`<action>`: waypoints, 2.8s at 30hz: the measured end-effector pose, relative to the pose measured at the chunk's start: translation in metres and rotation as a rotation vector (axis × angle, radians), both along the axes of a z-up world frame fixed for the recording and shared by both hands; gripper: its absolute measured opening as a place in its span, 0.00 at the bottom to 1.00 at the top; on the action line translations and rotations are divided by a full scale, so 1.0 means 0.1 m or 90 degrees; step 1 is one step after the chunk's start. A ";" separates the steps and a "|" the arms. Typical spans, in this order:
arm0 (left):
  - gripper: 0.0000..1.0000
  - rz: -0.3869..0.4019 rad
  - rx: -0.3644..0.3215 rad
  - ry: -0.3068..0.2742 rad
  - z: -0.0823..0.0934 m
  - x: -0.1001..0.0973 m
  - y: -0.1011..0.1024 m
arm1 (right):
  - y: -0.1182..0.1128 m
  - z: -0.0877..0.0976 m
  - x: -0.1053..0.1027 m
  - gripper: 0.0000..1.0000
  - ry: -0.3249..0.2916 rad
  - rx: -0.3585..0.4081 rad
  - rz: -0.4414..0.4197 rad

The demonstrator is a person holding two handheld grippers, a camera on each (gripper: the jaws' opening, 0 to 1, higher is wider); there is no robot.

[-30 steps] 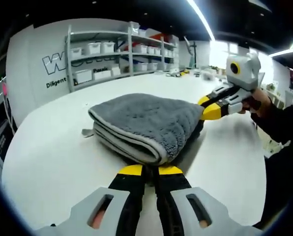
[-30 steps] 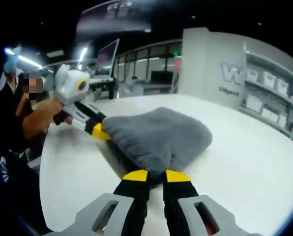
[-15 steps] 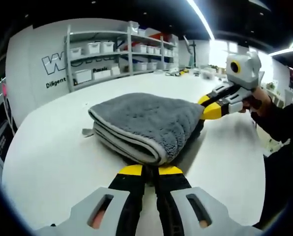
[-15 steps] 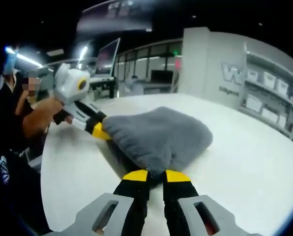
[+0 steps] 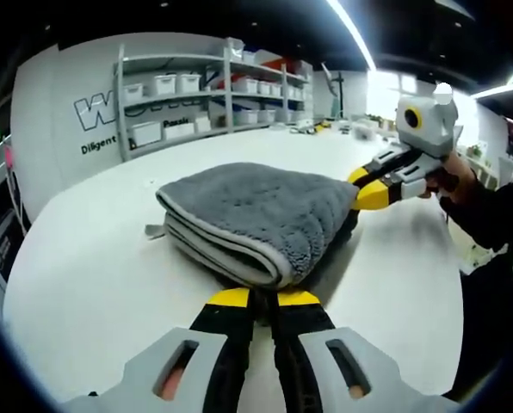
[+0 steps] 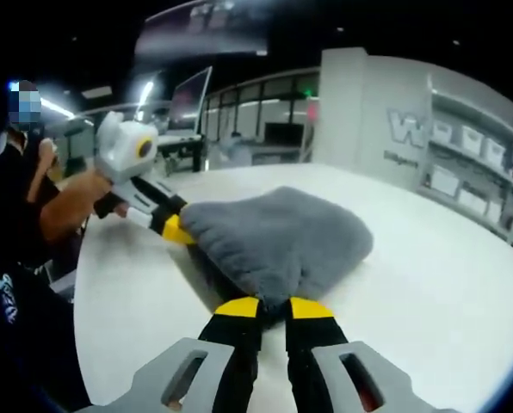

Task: Open the folded towel by lifting each exposed corner and separating the folded layers until the towel lies flat within the target outline without major curled edges

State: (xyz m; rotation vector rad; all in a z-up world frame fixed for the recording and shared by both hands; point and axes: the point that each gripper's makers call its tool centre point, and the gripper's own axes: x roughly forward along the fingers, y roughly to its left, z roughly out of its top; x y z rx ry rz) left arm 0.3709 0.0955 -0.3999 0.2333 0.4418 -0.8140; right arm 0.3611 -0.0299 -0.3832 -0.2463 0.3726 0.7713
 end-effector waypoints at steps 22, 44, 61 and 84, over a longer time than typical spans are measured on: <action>0.06 0.009 -0.006 0.009 -0.02 -0.02 0.00 | -0.01 -0.03 -0.03 0.05 -0.001 0.001 -0.004; 1.00 0.090 -0.006 -0.077 0.21 0.06 0.28 | 0.03 0.31 -0.18 1.00 -0.090 -0.036 0.059; 1.00 0.130 -0.275 -0.050 0.83 -0.24 0.17 | -0.17 1.27 -0.07 1.00 -0.180 -0.056 0.077; 1.00 0.220 -0.537 -0.020 1.34 -0.49 0.12 | -0.10 2.12 0.35 1.00 -0.177 -0.173 0.212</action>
